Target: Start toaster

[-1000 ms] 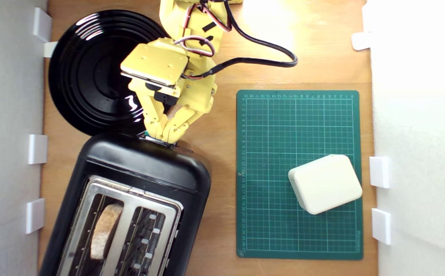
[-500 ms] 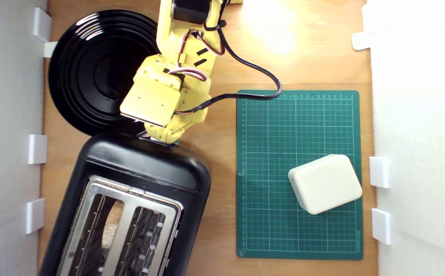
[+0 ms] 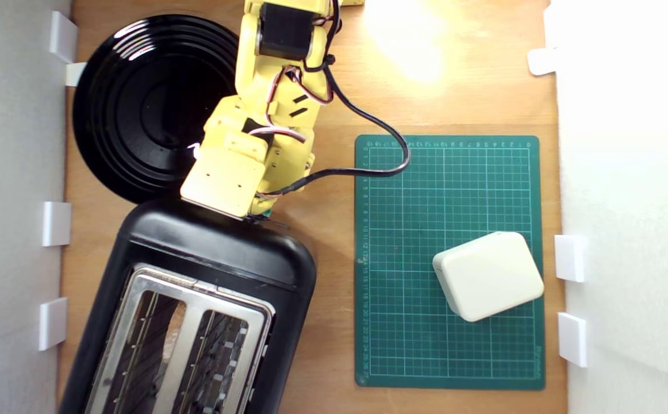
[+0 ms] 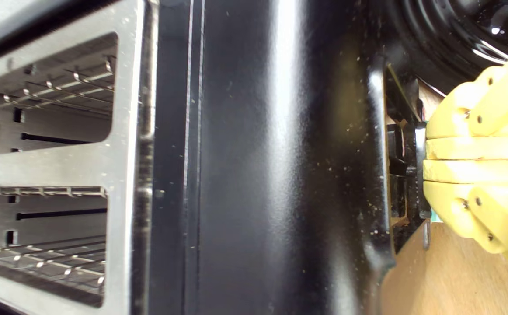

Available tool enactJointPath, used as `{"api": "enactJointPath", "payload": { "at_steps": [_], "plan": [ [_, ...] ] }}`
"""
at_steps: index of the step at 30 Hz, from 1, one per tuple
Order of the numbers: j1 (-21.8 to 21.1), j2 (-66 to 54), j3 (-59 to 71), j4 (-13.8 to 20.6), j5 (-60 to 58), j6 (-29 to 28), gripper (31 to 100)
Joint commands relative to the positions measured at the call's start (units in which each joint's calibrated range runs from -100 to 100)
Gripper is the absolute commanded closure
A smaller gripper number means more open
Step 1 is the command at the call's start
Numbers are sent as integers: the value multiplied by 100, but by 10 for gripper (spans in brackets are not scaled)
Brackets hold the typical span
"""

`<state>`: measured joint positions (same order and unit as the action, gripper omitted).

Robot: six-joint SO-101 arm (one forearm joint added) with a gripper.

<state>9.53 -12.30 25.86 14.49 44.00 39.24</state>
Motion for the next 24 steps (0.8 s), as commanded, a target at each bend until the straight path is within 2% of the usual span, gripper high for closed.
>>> {"api": "enactJointPath", "payload": {
  "at_steps": [1, 10, 24],
  "plan": [
    [86, 81, 317, 70, -678, 26, 988],
    [70, 239, 1544, 70, -1843, 31, 988],
    [94, 913, 1880, 24, -1963, -16, 988]
  ]
}}
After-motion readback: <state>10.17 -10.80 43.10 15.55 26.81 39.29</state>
